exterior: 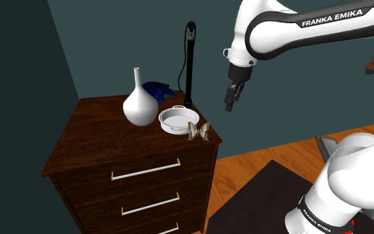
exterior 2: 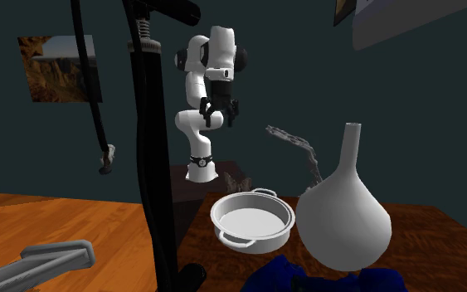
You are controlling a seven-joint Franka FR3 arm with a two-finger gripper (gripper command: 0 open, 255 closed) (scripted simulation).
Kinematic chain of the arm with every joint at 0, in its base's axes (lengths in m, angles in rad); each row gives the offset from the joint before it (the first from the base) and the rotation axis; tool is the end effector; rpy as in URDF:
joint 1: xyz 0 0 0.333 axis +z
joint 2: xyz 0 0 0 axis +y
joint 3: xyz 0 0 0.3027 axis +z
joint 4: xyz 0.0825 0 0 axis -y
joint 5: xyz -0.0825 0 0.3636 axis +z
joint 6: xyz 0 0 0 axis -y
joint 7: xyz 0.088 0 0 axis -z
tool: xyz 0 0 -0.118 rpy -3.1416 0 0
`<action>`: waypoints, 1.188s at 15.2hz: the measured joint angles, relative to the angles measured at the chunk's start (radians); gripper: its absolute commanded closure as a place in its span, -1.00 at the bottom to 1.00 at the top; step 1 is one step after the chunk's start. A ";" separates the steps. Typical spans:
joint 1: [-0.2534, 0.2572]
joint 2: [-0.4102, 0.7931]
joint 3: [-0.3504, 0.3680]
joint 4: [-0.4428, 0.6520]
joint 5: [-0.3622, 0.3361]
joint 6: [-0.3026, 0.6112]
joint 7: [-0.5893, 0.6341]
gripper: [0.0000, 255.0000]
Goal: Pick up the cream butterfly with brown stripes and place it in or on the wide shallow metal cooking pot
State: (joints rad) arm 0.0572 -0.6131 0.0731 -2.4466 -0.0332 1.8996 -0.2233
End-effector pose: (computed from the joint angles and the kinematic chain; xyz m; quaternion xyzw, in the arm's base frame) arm 0.3587 0.0465 0.5009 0.9834 0.1746 0.0303 0.0385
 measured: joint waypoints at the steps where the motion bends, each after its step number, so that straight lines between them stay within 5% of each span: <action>1: 0.005 0.029 -0.002 -0.006 -0.009 0.035 -0.023 -1.00; 13: 0.057 0.441 0.031 0.037 -0.127 0.412 -0.219 -1.00; 18: 0.055 0.517 0.033 0.041 -0.157 0.485 -0.229 -1.00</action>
State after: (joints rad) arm 0.1124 -0.0956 0.1062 -2.4053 -0.1903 2.3849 -0.4519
